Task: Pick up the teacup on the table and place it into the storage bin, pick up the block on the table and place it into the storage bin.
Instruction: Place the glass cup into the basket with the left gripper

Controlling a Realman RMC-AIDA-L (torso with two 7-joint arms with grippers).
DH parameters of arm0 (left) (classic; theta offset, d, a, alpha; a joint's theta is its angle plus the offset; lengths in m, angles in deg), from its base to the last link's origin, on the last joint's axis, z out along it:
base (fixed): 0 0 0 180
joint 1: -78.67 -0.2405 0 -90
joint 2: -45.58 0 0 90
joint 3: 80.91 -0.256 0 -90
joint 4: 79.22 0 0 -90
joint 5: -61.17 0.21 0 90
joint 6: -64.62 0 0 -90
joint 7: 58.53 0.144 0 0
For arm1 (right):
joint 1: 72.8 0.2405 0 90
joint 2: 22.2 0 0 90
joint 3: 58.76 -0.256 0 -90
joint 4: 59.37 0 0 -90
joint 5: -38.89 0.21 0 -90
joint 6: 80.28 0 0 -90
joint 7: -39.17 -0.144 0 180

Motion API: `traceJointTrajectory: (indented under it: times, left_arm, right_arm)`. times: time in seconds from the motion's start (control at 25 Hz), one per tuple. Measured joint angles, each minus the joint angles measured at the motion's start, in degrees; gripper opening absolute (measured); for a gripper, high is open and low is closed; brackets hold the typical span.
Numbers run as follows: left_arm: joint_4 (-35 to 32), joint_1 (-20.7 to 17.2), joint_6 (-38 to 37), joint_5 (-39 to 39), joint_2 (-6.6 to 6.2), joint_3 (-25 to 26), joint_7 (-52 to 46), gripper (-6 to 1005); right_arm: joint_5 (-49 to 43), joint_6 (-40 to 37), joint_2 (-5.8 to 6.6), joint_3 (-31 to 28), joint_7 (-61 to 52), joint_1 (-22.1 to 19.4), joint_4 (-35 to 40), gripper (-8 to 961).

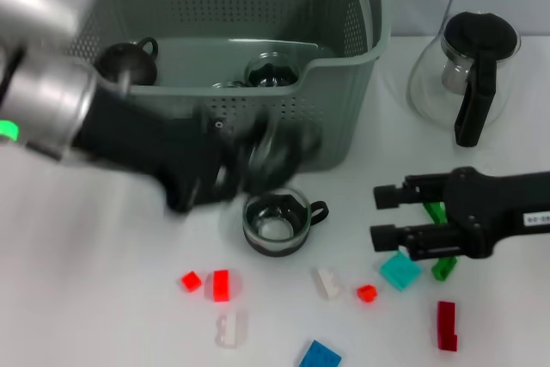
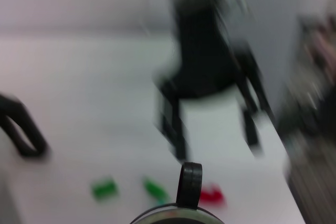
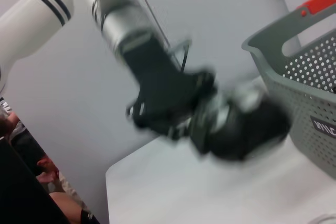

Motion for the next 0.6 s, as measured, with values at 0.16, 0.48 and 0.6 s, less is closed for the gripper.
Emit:
traceJointTrajectory:
  times: [0.16,0.48,0.6]
  left_arm:
    - [-0.42,2.23,10.99,-2.9,-0.71,1.01,-8.49,40]
    - [17.98,9.75,44.37,3.8,-7.45,-7.37,-18.63,40]
    - [25.2,12.66,53.88,7.83,-8.34,-8.58,-20.29,40]
  right_arm:
    - [-0.74,-1.11,0.4,-1.17,0.02,-0.53,-0.05,756]
    - [-1.08,-1.87,0.58,-1.24,0.45,-0.27,-0.15,756]
    - [-1.65,-2.0,0.63,-1.3,0.17,0.05,-0.16,756]
